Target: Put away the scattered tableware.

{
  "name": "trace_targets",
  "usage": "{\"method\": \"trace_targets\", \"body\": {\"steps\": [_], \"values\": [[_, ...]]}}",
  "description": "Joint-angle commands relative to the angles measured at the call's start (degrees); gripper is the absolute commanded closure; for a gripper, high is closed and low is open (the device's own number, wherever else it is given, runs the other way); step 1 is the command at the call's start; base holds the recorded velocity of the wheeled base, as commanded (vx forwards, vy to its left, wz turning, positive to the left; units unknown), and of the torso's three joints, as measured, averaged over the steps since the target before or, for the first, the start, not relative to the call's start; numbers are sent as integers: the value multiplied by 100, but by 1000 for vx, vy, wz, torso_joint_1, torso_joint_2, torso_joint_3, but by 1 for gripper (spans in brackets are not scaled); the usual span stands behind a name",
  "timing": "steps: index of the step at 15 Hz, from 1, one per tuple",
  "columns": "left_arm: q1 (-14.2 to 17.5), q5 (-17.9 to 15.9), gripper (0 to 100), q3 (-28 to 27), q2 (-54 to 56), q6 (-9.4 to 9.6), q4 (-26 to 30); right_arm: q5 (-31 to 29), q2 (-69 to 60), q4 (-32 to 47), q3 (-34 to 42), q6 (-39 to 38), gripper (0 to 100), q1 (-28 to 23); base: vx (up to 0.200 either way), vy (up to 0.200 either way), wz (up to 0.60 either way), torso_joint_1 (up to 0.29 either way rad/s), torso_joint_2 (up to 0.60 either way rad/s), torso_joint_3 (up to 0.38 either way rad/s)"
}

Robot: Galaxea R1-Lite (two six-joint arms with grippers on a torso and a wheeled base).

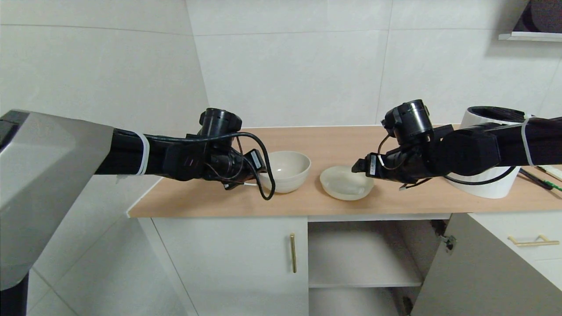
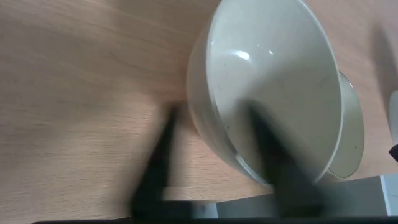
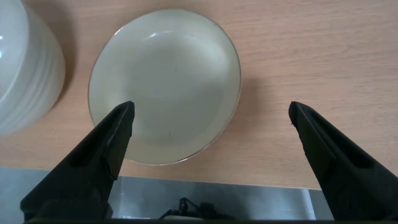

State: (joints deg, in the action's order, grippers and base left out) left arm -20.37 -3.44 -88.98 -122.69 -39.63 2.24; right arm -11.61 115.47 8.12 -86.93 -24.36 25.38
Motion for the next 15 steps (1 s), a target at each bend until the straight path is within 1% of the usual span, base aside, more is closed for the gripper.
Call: {"method": "trace_targets", "body": {"steps": [1, 5, 6, 10, 15], "values": [[-2, 1, 100, 3, 52, -9, -5, -8, 28, 5, -8, 1, 0, 2, 0, 0, 0, 0, 0, 0], [-2, -8, 100, 47, 219, -9, 4, -105, 107, 14, -26, 1, 0, 2, 0, 0, 0, 0, 0, 0], [-2, -8, 100, 56, 272, -9, 22, -386, 266, 14, -87, 10, 0, 11, 0, 0, 0, 0, 0, 0], [-2, -8, 100, 144, 386, -9, 22, -896, 573, 14, -210, 124, 0, 11, 0, 0, 0, 0, 0, 0], [-2, -8, 100, 170, 421, -9, 13, -922, 749, -3, -272, 124, 0, 11, 0, 0, 0, 0, 0, 0]]}}
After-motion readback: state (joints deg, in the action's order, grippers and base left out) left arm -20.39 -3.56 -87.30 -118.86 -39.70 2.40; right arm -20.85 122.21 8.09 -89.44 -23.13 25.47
